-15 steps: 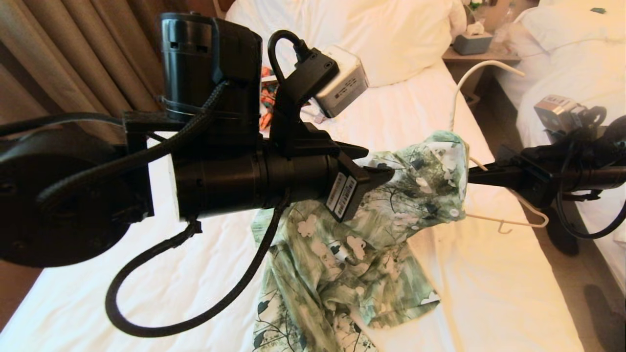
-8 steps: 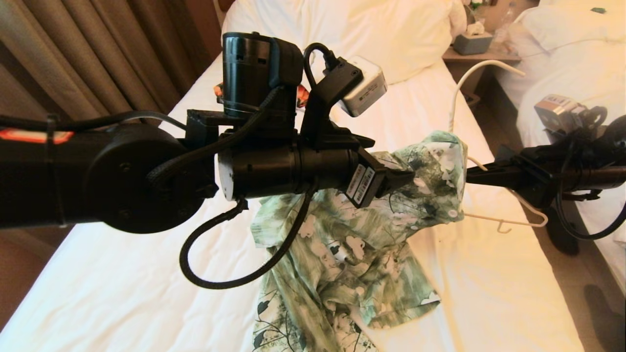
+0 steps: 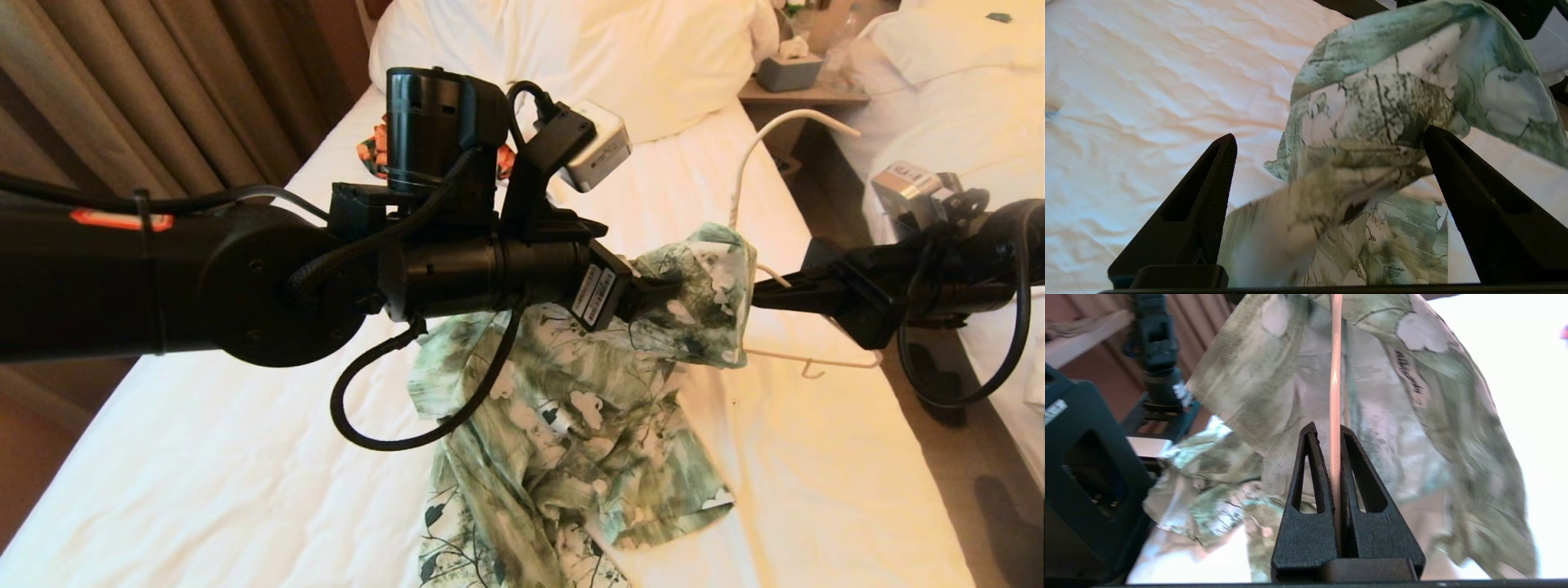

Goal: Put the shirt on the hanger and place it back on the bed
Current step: Hook the other side of the shirt onto the hanger

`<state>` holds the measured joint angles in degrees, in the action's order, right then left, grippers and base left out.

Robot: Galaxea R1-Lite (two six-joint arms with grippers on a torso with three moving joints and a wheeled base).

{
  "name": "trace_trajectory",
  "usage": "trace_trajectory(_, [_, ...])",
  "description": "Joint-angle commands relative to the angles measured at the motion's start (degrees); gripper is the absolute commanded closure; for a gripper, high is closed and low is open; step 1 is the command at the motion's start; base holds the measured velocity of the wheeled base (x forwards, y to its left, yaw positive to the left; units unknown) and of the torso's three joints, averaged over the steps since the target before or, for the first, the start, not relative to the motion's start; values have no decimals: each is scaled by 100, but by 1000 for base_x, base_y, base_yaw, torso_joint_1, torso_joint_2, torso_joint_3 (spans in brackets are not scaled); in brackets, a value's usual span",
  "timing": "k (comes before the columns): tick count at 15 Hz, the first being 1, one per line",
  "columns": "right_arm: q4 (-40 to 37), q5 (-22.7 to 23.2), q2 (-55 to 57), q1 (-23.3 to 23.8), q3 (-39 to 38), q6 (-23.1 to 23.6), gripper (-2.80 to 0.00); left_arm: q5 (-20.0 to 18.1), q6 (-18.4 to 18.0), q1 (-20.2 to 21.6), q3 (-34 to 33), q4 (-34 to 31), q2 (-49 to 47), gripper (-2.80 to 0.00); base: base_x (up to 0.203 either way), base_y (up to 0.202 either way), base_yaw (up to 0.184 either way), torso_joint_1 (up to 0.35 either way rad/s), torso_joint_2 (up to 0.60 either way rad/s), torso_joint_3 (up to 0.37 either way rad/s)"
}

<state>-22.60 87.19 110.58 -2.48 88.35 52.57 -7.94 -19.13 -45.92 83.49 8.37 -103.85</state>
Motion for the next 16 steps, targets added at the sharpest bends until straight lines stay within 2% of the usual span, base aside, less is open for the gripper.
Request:
trace_trajectory(1, [-16, 48, -1, -129, -10, 26, 0, -6, -12, 22, -17, 6, 31, -280, 0, 0, 0, 0, 0, 0])
trace_trajectory(8, [-51, 48, -361, -571, -167, -54, 0, 28, 32, 9, -674, 132, 303, -280, 0, 0, 0, 0, 0, 0])
trace_trajectory(13, [-86, 48, -641, -1188, -274, -172, 0, 132, 40, -278, -1074, 137, 1027, -280, 0, 0, 0, 0, 0, 0])
trace_trajectory(14, [-87, 48, -654, -1237, -274, -186, 0, 198, 41, -402, -1245, 145, 1120, -44, 0, 0, 0, 0, 0, 0])
trace_trajectory(15, [-86, 48, -650, -1273, -272, -229, 0, 277, 41, -533, -1415, 159, 1233, 0, 0, 0, 0, 0, 0, 0])
trace_trajectory(16, [-78, 48, -643, -1295, -244, -256, 0, 327, 41, -663, -1529, 166, 1328, 0, 0, 0, 0, 0, 0, 0])
